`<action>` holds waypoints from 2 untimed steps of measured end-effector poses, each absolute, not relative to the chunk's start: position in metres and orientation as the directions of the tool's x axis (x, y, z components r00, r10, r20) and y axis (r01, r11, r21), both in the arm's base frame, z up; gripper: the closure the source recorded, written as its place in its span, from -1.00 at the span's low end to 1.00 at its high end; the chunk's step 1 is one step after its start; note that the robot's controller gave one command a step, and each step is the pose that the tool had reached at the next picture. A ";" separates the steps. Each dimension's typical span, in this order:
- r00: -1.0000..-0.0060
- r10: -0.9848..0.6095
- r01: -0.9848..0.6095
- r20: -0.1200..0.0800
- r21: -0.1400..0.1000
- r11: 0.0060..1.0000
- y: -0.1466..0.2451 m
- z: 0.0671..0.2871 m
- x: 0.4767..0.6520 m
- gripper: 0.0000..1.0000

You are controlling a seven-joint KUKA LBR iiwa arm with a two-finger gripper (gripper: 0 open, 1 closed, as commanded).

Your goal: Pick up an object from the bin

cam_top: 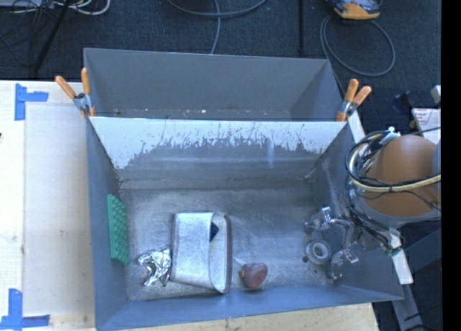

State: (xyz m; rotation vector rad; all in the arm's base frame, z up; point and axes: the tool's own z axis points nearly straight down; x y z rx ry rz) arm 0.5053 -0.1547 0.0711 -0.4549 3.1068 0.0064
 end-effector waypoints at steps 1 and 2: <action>-0.992 -0.124 -0.124 0.001 0.001 0.992 -0.147 0.100 0.481 -1.00; -0.996 -0.091 -0.091 0.000 0.001 0.996 -0.148 0.105 0.483 -1.00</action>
Offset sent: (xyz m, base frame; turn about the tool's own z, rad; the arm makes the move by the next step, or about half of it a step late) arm -0.0245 0.0070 0.0289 0.1659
